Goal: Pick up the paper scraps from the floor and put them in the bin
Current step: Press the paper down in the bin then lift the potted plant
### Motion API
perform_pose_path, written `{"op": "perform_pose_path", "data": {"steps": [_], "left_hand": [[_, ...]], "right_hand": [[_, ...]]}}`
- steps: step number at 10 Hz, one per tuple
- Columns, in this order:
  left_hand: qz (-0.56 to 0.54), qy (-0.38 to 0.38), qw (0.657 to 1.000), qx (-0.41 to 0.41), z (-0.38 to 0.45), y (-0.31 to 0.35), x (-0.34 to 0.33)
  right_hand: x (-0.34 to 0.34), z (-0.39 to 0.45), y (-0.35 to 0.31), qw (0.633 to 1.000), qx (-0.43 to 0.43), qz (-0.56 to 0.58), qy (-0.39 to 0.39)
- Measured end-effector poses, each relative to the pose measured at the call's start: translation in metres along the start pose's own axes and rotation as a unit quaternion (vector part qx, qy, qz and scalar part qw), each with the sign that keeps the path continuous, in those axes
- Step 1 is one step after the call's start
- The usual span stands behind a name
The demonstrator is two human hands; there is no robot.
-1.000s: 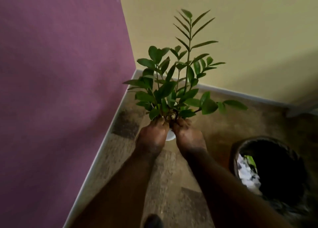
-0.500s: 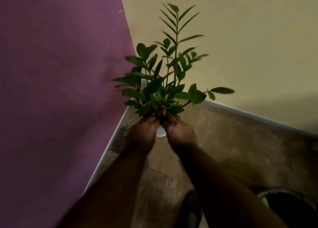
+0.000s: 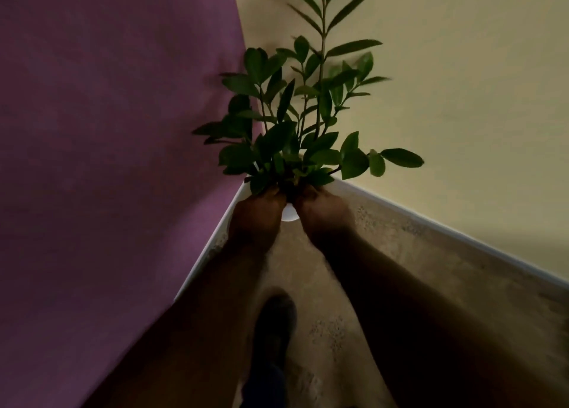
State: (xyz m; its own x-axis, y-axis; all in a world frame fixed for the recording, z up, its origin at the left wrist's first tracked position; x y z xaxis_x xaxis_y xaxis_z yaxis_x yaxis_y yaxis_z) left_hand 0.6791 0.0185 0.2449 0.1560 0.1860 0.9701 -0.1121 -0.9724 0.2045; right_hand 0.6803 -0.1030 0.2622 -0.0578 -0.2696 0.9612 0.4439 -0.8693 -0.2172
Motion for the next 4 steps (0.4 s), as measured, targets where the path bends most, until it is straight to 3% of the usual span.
{"op": "perform_pose_path", "data": {"steps": [1, 3, 4], "left_hand": [[-0.008, 0.112, 0.992, -0.050, 0.026, -0.020, -0.026], [-0.006, 0.051, 0.993, -0.106, 0.085, -0.068, -0.110], [0.058, 0.163, 0.975, -0.139, 0.104, -0.087, -0.149]], "right_hand": [[-0.041, 0.018, 0.016, 0.999, -0.031, 0.017, -0.017], [-0.151, 0.057, 0.031, 0.997, -0.050, -0.003, -0.066], [-0.200, 0.072, 0.042, 0.993, -0.069, -0.034, -0.087]]}}
Point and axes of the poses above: each hand's wrist, its own z-axis towards the middle knuckle, its own x-axis out of the back of the hand, y = z × x, the point moved 3 cm from there along z, towards the middle knuckle
